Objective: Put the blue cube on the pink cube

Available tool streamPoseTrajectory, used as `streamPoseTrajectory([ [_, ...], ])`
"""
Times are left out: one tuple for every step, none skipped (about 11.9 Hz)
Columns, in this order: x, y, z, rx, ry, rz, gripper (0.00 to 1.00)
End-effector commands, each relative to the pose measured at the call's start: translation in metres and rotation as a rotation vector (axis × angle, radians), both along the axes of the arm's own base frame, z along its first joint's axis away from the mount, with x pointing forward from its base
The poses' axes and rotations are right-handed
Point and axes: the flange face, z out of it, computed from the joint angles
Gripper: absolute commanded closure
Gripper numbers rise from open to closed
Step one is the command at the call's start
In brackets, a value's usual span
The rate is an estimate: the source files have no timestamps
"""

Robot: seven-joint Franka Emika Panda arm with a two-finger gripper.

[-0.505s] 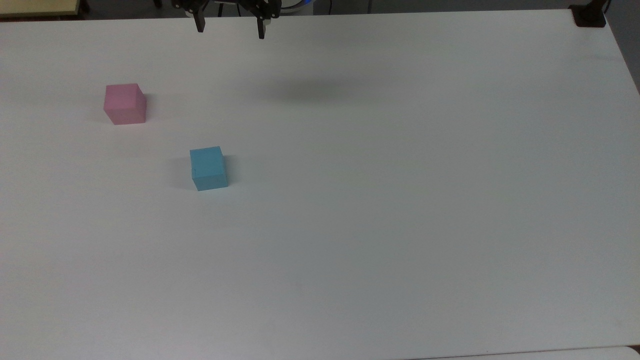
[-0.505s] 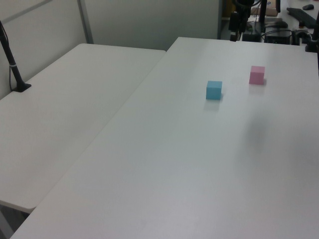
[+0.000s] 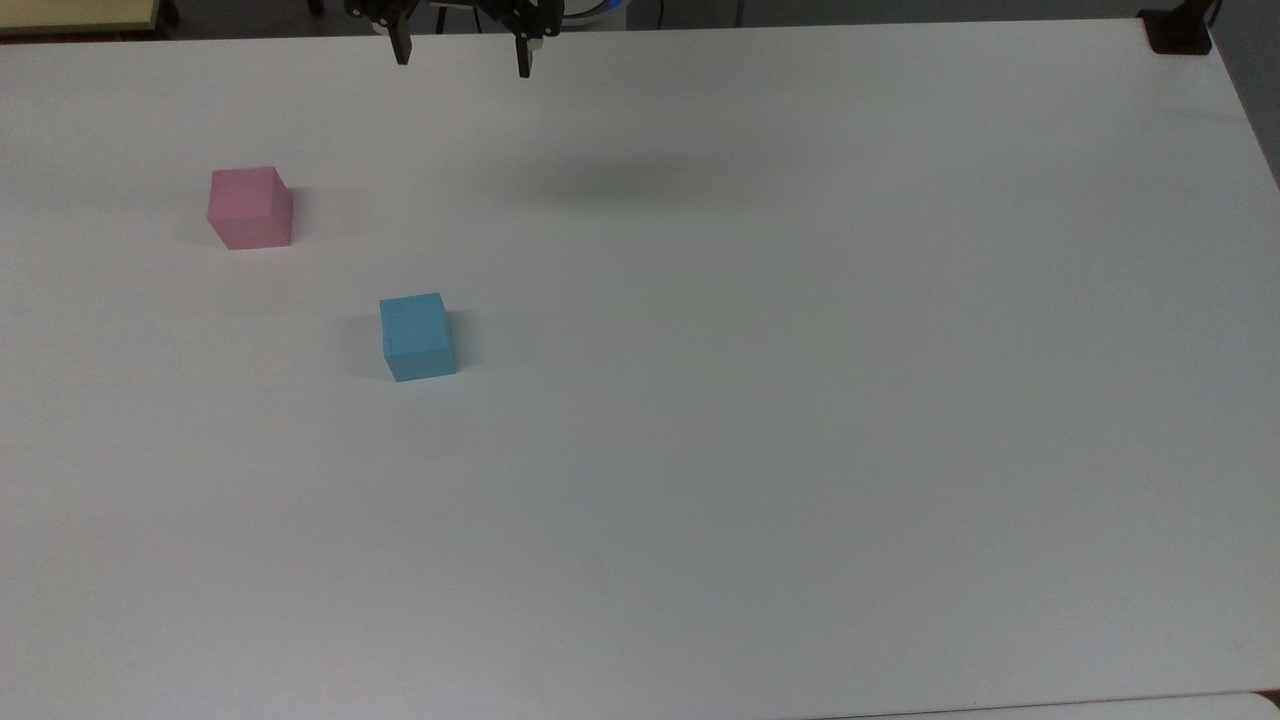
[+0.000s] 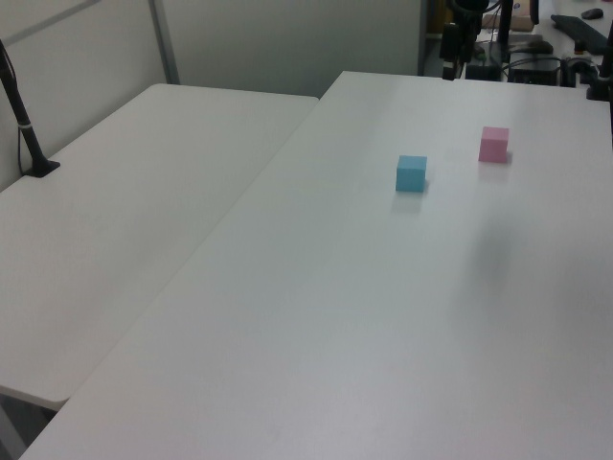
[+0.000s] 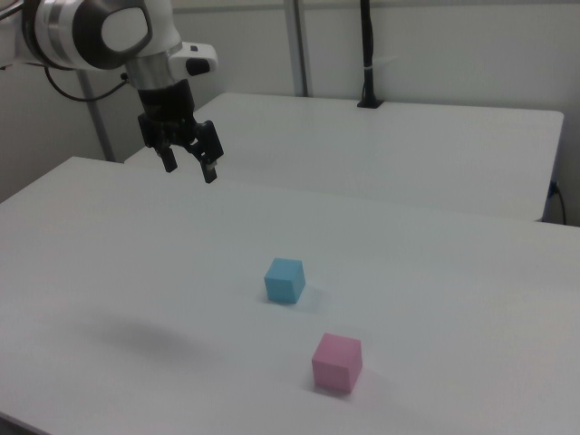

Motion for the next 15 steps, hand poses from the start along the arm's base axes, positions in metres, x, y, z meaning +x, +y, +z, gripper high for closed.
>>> streamPoseTrajectory([
  [-0.005,0.002,0.001,-0.004,0.013,0.011,0.00],
  [-0.005,0.002,0.001,-0.004,0.013,0.011,0.00],
  [-0.005,0.002,0.001,-0.004,0.013,0.011,0.00],
  [-0.005,0.002,0.001,-0.004,0.013,0.011,0.00],
  [-0.005,0.002,0.001,-0.004,0.013,0.011,0.00],
  [-0.004,0.001,0.000,-0.004,0.013,0.011,0.00],
  [-0.004,0.001,0.000,-0.004,0.013,0.009,0.00],
  [-0.004,0.001,0.000,-0.004,0.015,0.009,0.00],
  [-0.004,0.000,-0.001,-0.004,0.015,0.008,0.00],
  [-0.004,-0.004,0.000,-0.004,0.013,0.009,0.00],
  [-0.003,-0.005,-0.001,-0.006,0.014,0.015,0.00],
  [0.000,-0.011,-0.007,-0.008,0.022,0.041,0.00],
  [0.004,-0.016,-0.013,-0.012,0.034,0.122,0.00],
  [0.009,-0.022,-0.022,-0.023,0.050,0.212,0.00],
  [0.016,-0.033,-0.036,-0.035,0.069,0.265,0.00],
])
